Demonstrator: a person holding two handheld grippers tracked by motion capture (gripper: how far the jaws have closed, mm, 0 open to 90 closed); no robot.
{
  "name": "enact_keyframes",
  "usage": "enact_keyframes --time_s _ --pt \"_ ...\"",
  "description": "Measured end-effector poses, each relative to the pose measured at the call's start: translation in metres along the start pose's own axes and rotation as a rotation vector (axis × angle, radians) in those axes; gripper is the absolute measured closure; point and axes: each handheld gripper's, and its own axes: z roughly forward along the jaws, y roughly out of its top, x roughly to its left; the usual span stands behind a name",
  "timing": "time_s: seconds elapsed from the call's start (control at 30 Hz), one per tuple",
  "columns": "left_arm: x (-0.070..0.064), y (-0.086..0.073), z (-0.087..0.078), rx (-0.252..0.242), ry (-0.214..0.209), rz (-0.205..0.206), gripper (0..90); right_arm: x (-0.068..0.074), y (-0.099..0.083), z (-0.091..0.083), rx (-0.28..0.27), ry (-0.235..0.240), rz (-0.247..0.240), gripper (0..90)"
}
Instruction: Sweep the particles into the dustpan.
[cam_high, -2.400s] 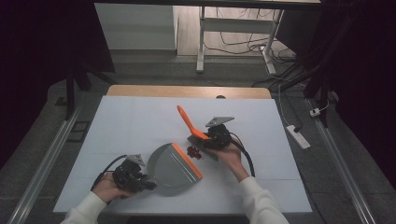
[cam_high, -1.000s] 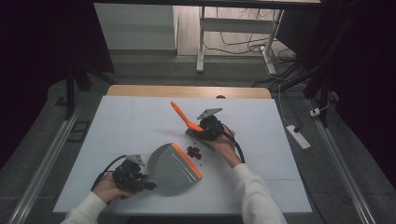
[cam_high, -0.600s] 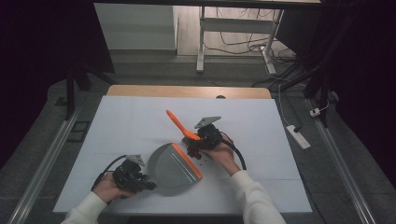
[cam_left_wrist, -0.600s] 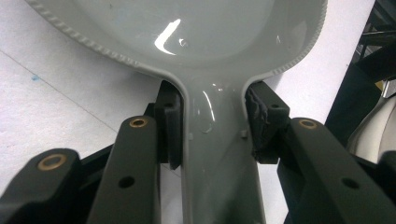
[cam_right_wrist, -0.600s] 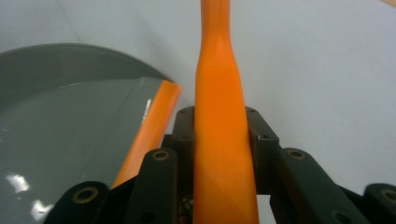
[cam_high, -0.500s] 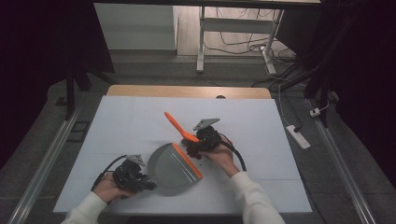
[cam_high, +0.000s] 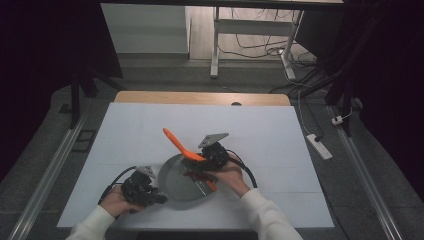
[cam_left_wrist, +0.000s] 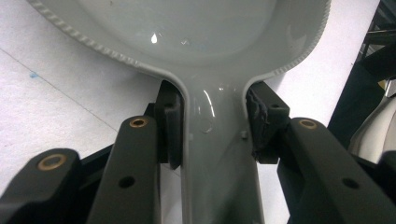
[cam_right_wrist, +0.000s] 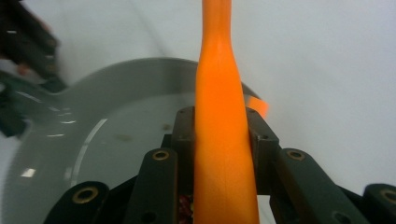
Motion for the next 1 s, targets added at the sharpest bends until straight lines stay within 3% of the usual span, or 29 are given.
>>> enact_keyframes --time_s 0.1,0.17,0.33,0.43,0.57,0.8,0.87,1.0 --pt "-0.001 0.000 0.000 -0.003 0.001 0.000 61.8 -0.001 0.004 -0.011 -0.042 -0.036 -0.002 70.4" --pt "-0.001 0.000 0.000 0.000 0.003 0.001 61.8 -0.008 0.004 -0.023 -0.074 -0.070 0.027 70.4" --pt "-0.001 0.000 0.000 0.000 0.007 0.002 61.8 -0.021 -0.007 -0.044 -0.079 -0.152 0.073 70.4" --pt "-0.001 0.000 0.000 -0.001 0.009 0.001 61.8 -0.027 -0.016 -0.046 -0.067 -0.199 0.091 70.4" --pt "-0.002 0.000 0.000 -0.001 0.011 0.002 61.8 -0.031 -0.028 -0.032 -0.027 -0.243 0.127 70.4" --pt "-0.001 0.000 0.000 -0.003 0.010 0.001 61.8 -0.021 -0.031 -0.021 -0.040 -0.210 0.141 70.5" --pt "-0.002 0.000 0.000 -0.003 0.010 0.001 61.8 -0.014 -0.030 -0.018 -0.040 -0.214 0.118 70.5" --pt "-0.002 0.000 0.000 -0.004 0.007 0.002 61.8 -0.002 -0.029 -0.016 -0.041 -0.207 0.117 70.5"
